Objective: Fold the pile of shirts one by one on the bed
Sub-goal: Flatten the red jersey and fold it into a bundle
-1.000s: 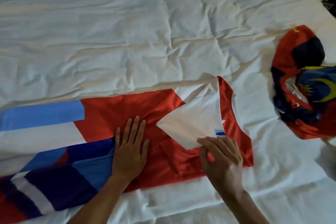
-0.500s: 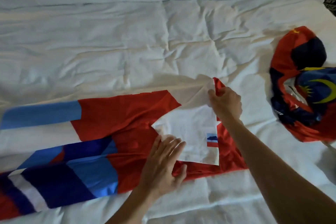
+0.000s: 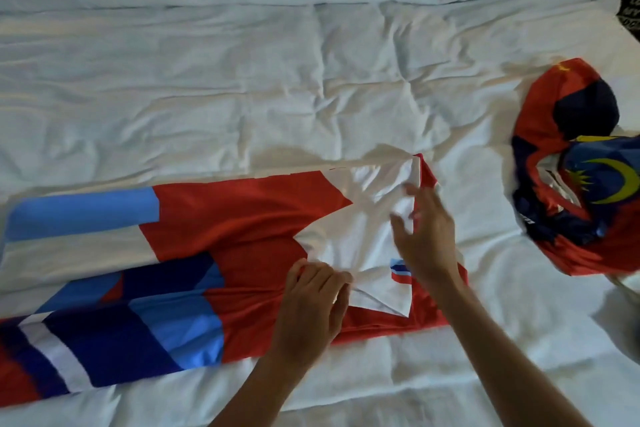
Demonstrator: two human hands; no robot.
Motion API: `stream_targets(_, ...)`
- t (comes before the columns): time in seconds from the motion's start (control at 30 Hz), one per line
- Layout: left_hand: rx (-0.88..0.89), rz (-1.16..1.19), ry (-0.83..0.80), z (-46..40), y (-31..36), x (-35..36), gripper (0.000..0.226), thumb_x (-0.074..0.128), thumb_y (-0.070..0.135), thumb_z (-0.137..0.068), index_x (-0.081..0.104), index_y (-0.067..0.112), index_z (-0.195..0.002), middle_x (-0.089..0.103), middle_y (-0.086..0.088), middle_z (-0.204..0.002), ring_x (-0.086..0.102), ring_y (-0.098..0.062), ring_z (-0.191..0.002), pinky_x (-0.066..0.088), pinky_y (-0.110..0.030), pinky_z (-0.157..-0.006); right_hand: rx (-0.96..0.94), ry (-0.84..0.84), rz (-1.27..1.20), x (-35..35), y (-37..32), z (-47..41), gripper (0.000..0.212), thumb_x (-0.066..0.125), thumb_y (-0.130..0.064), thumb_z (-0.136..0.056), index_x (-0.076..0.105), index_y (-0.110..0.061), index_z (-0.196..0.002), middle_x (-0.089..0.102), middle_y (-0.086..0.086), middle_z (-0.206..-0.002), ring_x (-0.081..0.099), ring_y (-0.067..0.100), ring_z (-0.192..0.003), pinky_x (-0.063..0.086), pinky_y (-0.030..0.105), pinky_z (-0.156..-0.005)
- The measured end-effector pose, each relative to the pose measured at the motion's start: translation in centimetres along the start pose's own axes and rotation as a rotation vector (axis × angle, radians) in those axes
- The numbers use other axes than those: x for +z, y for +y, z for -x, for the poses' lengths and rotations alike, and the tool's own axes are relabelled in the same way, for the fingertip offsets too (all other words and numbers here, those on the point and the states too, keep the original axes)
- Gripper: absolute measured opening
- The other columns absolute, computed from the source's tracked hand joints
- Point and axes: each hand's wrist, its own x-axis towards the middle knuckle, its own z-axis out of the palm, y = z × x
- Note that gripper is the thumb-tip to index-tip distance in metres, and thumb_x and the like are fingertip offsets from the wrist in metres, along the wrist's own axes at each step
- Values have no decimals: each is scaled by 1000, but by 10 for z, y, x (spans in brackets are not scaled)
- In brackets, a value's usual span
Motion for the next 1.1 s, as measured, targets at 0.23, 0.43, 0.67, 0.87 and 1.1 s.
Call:
stream_targets(0.23, -27, 61, -126, -5, -3, -3, 18, 67, 28, -82, 66, 22, -99, 63, 11, -93, 60, -14, -89, 46, -35, -86, -185, -270, 223, -10, 39, 111, 52, 82, -31, -69, 66, -21, -118, 59, -5, -117, 57, 22, -102, 52, 40, -78)
stream_targets(0.43, -61, 57, -47, 18, -24, -11, 17, 68, 16, -76, 71, 15, -93, 64, 6, -101, 60, -15, -105, 42, -46, -105, -177, -148, 212, -13, 46, 105, 44, 82, 7, -64, 76, -16, -101, 69, -7, -100, 59, 18, -88, 56, 34, -75)
stream_targets(0.67, -136, 187, 6, -13, -18, -33, 11, 55, 30, -91, 64, 23, -92, 65, 15, -97, 59, -2, -107, 28, -44, -115, -202, -256, -96, -51, 15, 32, 21, 61, -33, -76, 71, -17, -69, 69, -12, -97, 61, 2, -92, 45, 18, -81)
stream_targets(0.87, -653, 563, 117, -82, -18, -40, 7, 69, 20, -91, 67, 13, -90, 66, 9, -72, 59, 2, -62, 45, -19, -62, 518, -451, -559, -8, -5, -57, 37, 56, -47, -94, 74, -14, -92, 74, 6, -83, 69, 22, -80, 55, 33, -70)
stream_targets(1.1, -865, 653, 88, -76, -33, -19, 39, 83, 14, -77, 65, 13, -112, 75, 0, -98, 72, -8, -81, 59, -27, -76, 610, -461, -596, -3, 10, -42, 16, 56, -29, -96, 69, -20, -96, 72, 8, -100, 67, 27, -95, 54, 38, -88)
